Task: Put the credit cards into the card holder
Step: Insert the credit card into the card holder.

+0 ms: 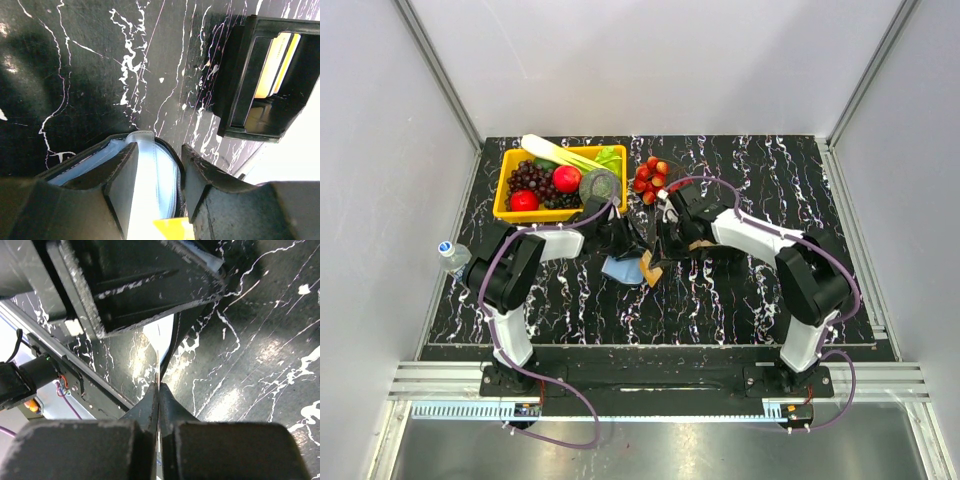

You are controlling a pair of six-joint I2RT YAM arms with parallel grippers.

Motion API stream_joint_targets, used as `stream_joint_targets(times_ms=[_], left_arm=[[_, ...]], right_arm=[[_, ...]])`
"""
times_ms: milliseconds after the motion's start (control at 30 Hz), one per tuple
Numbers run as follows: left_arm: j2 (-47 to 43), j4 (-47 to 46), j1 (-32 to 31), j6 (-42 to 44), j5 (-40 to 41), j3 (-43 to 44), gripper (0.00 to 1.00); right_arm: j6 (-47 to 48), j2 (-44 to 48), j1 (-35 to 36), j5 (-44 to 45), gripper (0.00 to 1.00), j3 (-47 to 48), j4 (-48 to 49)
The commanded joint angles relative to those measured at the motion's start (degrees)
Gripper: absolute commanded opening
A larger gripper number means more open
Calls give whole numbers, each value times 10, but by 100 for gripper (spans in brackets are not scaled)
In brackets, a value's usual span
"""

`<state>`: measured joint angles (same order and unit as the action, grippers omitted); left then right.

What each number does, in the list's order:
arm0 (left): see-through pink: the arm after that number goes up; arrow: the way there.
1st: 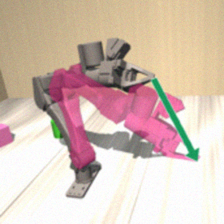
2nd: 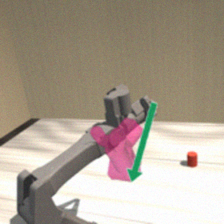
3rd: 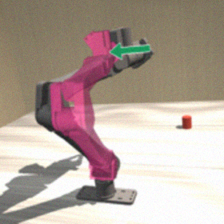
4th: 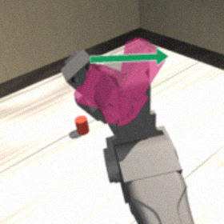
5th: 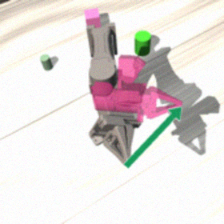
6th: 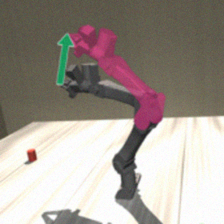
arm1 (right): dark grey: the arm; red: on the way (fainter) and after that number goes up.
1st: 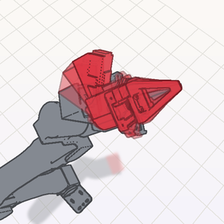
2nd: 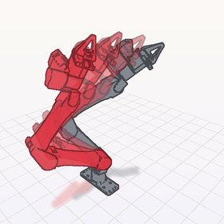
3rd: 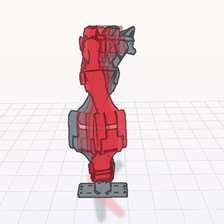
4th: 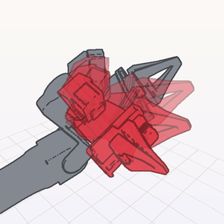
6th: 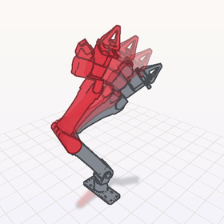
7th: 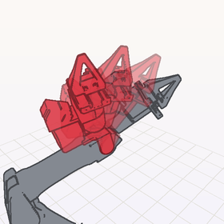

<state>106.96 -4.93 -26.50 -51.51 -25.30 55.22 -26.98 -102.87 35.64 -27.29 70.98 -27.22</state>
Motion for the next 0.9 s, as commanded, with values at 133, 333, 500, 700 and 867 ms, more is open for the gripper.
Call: stream_joint_targets(times_ms=[133, 333, 500, 700, 867], left_arm=[[-32, -34, 19, -2, -14, -27, 45], [-44, -37, 33, 0, -15, -33, 47], [-61, -39, 37, 9, -12, -43, 47], [-91, -63, 39, 20, -28, -66, 62], [-104, -62, 39, 34, -38, -67, 65]], right_arm=[[-28, -17, 5, 81, 0, 43, -10], [-25, -23, 5, 108, 0, 44, -20], [-25, -44, 6, 110, 0, 50, -21], [-20, -56, 5, 109, 0, 62, -20], [-19, -60, 6, 109, 0, 64, -19]])
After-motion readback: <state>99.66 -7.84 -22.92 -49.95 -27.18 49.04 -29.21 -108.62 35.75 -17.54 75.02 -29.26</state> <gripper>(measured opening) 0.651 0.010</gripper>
